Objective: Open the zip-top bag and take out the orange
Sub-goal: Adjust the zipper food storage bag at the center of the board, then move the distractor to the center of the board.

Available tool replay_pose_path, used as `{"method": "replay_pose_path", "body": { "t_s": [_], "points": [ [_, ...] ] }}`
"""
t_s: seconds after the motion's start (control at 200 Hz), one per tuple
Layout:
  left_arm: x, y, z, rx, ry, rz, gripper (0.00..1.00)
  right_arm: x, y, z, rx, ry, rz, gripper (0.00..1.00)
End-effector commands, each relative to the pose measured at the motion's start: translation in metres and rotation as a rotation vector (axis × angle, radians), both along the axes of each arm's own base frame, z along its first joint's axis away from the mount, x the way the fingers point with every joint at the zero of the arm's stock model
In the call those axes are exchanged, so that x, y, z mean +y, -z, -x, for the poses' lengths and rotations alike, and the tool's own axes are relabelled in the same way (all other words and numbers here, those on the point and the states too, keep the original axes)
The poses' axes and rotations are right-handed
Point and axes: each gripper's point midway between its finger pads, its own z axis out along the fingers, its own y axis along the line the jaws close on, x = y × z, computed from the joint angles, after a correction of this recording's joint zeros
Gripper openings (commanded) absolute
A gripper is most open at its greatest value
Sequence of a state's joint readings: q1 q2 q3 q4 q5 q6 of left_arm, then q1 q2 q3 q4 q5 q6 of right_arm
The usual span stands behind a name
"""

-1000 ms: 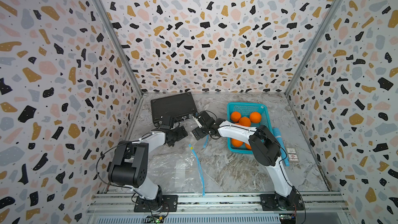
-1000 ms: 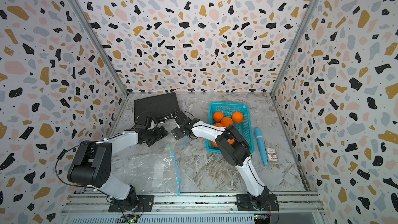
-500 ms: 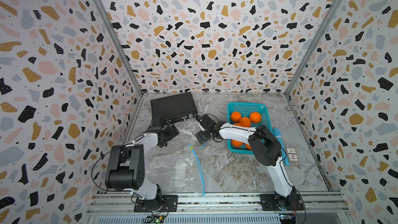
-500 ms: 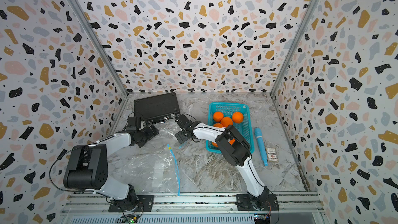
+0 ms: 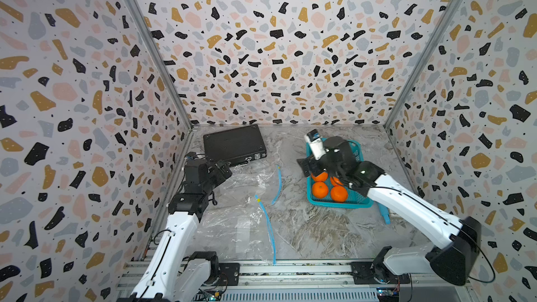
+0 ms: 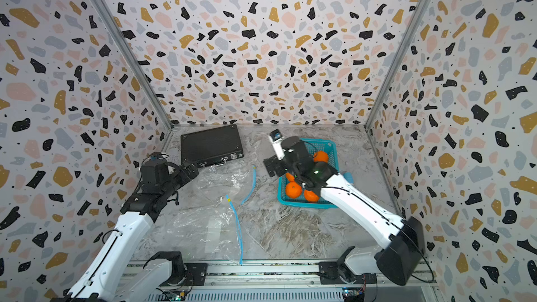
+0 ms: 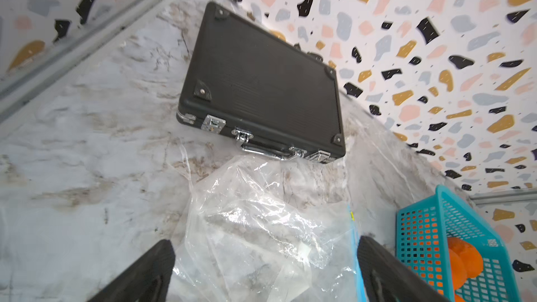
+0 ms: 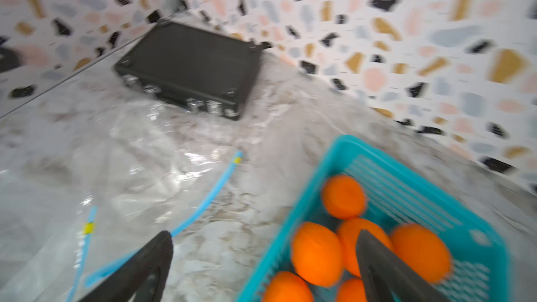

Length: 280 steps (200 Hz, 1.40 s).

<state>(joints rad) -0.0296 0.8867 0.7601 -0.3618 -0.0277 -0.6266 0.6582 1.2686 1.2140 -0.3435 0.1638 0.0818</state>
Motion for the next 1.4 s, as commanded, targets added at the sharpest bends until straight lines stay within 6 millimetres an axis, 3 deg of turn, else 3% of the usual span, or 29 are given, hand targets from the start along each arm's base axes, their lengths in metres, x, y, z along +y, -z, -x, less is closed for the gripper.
{"method": "replay_pose_path", "body": {
  "t_s": [0.0, 0.07, 0.2, 0.3, 0.375, 0.506, 0.581, 0.686, 0.776, 0.881, 0.976, 1.061, 1.136, 1.277, 1.397],
  "points": [
    [0.01, -0.004, 0.009, 0.028, -0.005, -0.106, 0.99, -0.099, 0.027, -0.001, 0.051, 0.265, 0.083, 1.0],
    [0.015, -0.007, 0.014, 0.029, -0.007, -0.157, 0.99, -0.149, 0.031, 0.001, 0.037, 0.408, 0.089, 1.0],
    [0.025, -0.007, 0.017, -0.032, -0.013, -0.259, 0.99, -0.211, 0.059, 0.002, 0.09, 0.607, 0.075, 1.0],
    [0.046, 0.01, 0.019, 0.021, -0.081, -0.384, 0.99, -0.25, 0.097, 0.0, 0.171, 0.733, 0.005, 1.0],
    [0.05, 0.013, 0.015, 0.054, -0.082, -0.421, 0.99, -0.275, 0.119, -0.001, 0.195, 0.813, -0.039, 1.0],
    [0.048, 0.017, 0.007, 0.061, -0.084, -0.402, 1.0, -0.305, 0.133, 0.002, 0.191, 0.893, -0.191, 1.0],
    [0.052, 0.021, 0.009, 0.056, -0.107, -0.414, 0.99, -0.313, 0.142, 0.003, 0.19, 0.912, -0.167, 1.0],
    [0.057, 0.026, 0.009, 0.011, -0.138, -0.438, 0.97, -0.306, 0.159, -0.008, 0.149, 0.843, -0.175, 1.0],
    [0.043, 0.03, -0.006, -0.055, -0.025, -0.477, 0.99, -0.3, 0.165, -0.01, 0.137, 0.818, -0.205, 1.0],
    [0.049, 0.048, -0.011, -0.029, -0.067, -0.472, 0.99, -0.302, 0.181, -0.006, 0.14, 0.835, -0.201, 1.0],
    [0.048, 0.065, -0.022, 0.024, -0.04, -0.496, 0.99, -0.294, 0.187, -0.013, 0.156, 0.794, -0.22, 1.0],
    [0.06, 0.078, -0.023, 0.045, -0.117, -0.513, 0.99, -0.281, 0.193, -0.023, 0.088, 0.72, -0.223, 0.99],
    [0.055, 0.087, -0.031, 0.006, -0.102, -0.482, 0.99, -0.267, 0.202, -0.032, 0.074, 0.649, -0.246, 1.0],
    [0.054, 0.101, -0.045, -0.041, -0.081, -0.472, 0.99, -0.253, 0.196, -0.04, 0.014, 0.572, -0.197, 0.99],
    [0.052, 0.102, -0.053, -0.01, -0.046, -0.489, 0.99, -0.261, 0.188, -0.039, -0.068, 0.605, -0.136, 1.0]
  ]
}}
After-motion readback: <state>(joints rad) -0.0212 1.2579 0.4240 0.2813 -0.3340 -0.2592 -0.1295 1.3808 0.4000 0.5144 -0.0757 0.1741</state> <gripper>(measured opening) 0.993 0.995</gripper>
